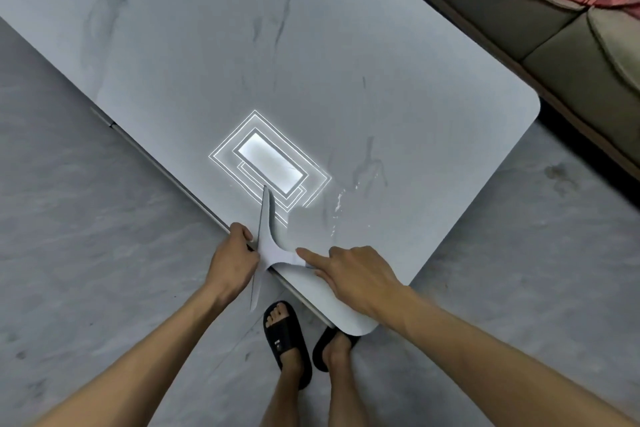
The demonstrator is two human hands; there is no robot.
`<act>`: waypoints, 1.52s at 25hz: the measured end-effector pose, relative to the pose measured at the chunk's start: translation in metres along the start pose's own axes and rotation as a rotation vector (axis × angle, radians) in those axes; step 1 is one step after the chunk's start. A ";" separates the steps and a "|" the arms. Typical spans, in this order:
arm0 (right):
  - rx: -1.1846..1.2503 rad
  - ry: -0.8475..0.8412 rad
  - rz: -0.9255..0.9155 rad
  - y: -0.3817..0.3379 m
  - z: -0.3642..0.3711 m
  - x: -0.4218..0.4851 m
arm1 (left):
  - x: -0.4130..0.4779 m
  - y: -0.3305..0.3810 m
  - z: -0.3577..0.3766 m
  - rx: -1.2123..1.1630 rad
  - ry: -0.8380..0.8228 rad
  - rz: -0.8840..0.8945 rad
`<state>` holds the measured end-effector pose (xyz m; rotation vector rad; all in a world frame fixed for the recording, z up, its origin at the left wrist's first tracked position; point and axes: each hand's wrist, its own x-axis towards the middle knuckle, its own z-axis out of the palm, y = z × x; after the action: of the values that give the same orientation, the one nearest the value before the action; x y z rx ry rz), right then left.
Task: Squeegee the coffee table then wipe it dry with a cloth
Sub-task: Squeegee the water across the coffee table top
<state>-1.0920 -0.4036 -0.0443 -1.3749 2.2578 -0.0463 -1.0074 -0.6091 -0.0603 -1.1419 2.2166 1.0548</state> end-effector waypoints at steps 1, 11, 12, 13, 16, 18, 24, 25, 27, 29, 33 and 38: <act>0.003 -0.022 0.017 0.006 0.001 -0.003 | -0.002 0.000 0.002 0.006 -0.034 0.003; 0.137 -0.145 0.372 0.075 -0.036 -0.092 | -0.006 0.030 0.033 0.062 -0.153 0.082; 0.168 -0.103 0.391 0.080 -0.040 -0.083 | -0.004 0.031 0.034 0.062 -0.144 0.086; 0.196 -0.052 0.412 0.084 -0.043 -0.070 | -0.001 0.032 0.034 0.057 -0.139 0.082; 0.272 0.077 0.504 0.096 -0.050 -0.022 | 0.005 0.033 0.034 0.059 -0.141 0.079; 0.285 0.092 0.546 0.102 -0.052 -0.004 | 0.010 0.033 0.033 0.060 -0.146 0.083; 0.320 0.042 0.665 0.094 -0.039 -0.059 | 0.013 0.038 0.038 0.088 -0.182 0.108; 0.315 0.026 0.683 0.087 -0.037 -0.075 | 0.011 0.040 0.039 0.094 -0.187 0.113; 0.323 0.005 0.701 0.079 -0.039 -0.097 | 0.009 0.042 0.040 0.106 -0.189 0.126; 0.369 0.041 0.737 0.083 -0.046 -0.097 | 0.010 0.040 0.040 0.118 -0.184 0.129; 0.500 0.158 0.942 0.113 -0.060 -0.064 | 0.011 0.038 0.038 0.162 -0.253 0.124; 0.651 0.072 1.034 0.088 -0.054 -0.066 | 0.003 0.037 0.034 0.256 -0.393 0.205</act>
<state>-1.1629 -0.3167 0.0050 0.1697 2.4132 -0.4278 -1.0380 -0.5698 -0.0673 -0.5523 2.1003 0.9434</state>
